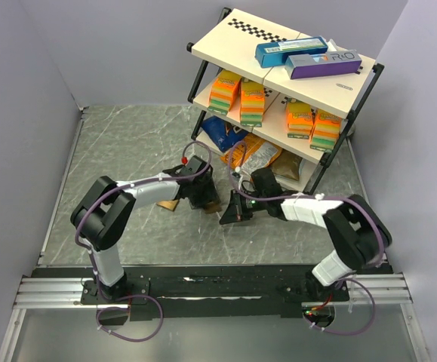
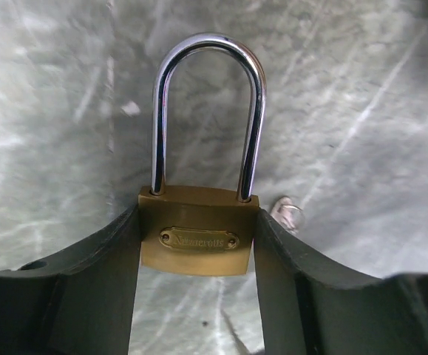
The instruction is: Unlock with the key
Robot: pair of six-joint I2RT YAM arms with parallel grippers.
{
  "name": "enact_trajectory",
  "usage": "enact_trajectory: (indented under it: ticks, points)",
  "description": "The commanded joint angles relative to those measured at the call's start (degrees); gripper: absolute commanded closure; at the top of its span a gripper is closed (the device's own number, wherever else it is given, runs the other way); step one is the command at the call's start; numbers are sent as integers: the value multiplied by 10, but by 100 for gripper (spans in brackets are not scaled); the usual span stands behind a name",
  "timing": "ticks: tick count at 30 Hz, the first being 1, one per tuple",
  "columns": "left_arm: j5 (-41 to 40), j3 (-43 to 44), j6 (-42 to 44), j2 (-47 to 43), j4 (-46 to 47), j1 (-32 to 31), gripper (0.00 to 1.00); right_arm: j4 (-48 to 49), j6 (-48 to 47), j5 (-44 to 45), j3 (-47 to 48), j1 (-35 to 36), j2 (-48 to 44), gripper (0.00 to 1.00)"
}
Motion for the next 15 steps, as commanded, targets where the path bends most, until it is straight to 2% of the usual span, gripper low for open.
enact_trajectory:
  ticks: [1, 10, 15]
  points:
    - [59, -37, -50, 14, 25, 0, 99, 59, -10, -10, 24, 2, 56, 100]
    - [65, -56, -62, 19, 42, 0, 99, 81, 6, -1, 35, 2, 127, 100]
    - [42, -56, -65, 10, 30, 0, 99, 43, 8, 19, 41, -3, 130, 100]
